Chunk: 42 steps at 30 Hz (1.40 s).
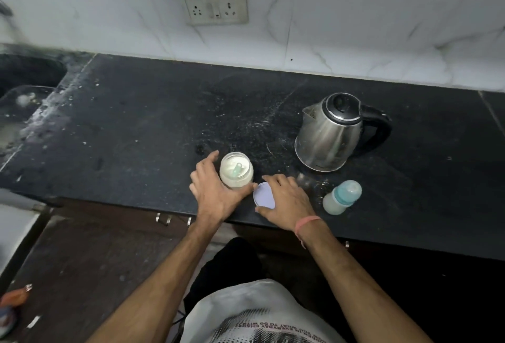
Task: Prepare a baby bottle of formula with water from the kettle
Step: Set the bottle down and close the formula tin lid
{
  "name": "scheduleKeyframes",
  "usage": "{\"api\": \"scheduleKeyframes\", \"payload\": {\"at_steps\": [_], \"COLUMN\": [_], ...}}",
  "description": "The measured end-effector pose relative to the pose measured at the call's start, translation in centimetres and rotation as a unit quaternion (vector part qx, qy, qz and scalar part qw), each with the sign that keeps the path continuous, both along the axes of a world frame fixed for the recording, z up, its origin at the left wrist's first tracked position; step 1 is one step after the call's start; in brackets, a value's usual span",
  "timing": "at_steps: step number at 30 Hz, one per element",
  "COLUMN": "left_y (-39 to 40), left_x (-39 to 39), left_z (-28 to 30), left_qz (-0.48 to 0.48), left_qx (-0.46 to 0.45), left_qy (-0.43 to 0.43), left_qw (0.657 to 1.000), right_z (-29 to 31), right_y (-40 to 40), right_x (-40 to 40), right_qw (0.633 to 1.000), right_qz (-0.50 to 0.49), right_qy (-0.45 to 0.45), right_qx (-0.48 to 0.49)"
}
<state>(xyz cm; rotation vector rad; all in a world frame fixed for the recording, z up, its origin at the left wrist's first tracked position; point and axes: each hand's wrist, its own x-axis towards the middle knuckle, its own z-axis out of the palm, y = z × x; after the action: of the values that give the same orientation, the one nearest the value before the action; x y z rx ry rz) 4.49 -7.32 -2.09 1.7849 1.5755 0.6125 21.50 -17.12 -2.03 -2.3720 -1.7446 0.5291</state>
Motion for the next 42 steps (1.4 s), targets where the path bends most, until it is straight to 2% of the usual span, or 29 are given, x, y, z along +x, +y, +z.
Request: {"api": "scheduleKeyframes", "payload": {"at_steps": [2, 6, 10, 13, 16, 18, 26, 32, 36, 38, 42], "left_y": [0.0, 0.4, 0.4, -0.1, -0.7, -1.3, -3.0, -3.6, -3.3, -3.3, -3.1], "left_x": [0.0, -0.4, -0.2, 0.2, 1.1, 1.6, 3.1, 2.9, 2.9, 2.9, 3.0], "left_z": [-0.6, -1.3, -1.1, -0.8, -0.6, -0.4, -1.0, -2.0, -2.2, -2.4, -2.8], "left_qz": [-0.012, -0.038, -0.026, -0.037, -0.054, -0.072, -0.116, -0.109, -0.13, -0.132, -0.133], "left_qx": [-0.015, -0.007, 0.015, 0.025, 0.018, 0.018, 0.02, 0.016, 0.018, 0.018, 0.018], "left_qy": [-0.014, -0.064, -0.054, -0.061, -0.08, -0.09, -0.09, -0.099, -0.098, -0.096, -0.089], "left_qw": [1.0, 0.997, 0.998, 0.997, 0.995, 0.993, 0.989, 0.989, 0.986, 0.986, 0.987], "right_z": [-0.9, -1.0, 0.7, 2.6, 4.6, 5.6, 5.4, 4.2, 3.5, 3.7, 3.5], "right_y": [0.3, 0.8, 0.5, 0.6, 1.3, 1.6, 0.3, -0.8, -0.8, -0.5, 0.3], "right_x": [0.0, 0.3, 1.3, 1.8, 1.9, 1.8, 0.6, 0.9, 1.4, 1.4, 0.9], "right_qw": [1.0, 0.999, 0.991, 0.96, 0.91, 0.896, 0.937, 0.961, 0.969, 0.977, 0.985], "right_qz": [-0.007, -0.015, -0.089, -0.163, -0.203, -0.194, -0.059, -0.029, 0.003, 0.038, 0.055], "right_qy": [-0.028, -0.025, -0.001, 0.037, 0.11, 0.161, 0.183, 0.133, 0.134, 0.1, -0.033], "right_qx": [-0.011, 0.017, 0.103, 0.225, 0.343, 0.366, 0.291, 0.242, 0.208, 0.185, 0.159]}}
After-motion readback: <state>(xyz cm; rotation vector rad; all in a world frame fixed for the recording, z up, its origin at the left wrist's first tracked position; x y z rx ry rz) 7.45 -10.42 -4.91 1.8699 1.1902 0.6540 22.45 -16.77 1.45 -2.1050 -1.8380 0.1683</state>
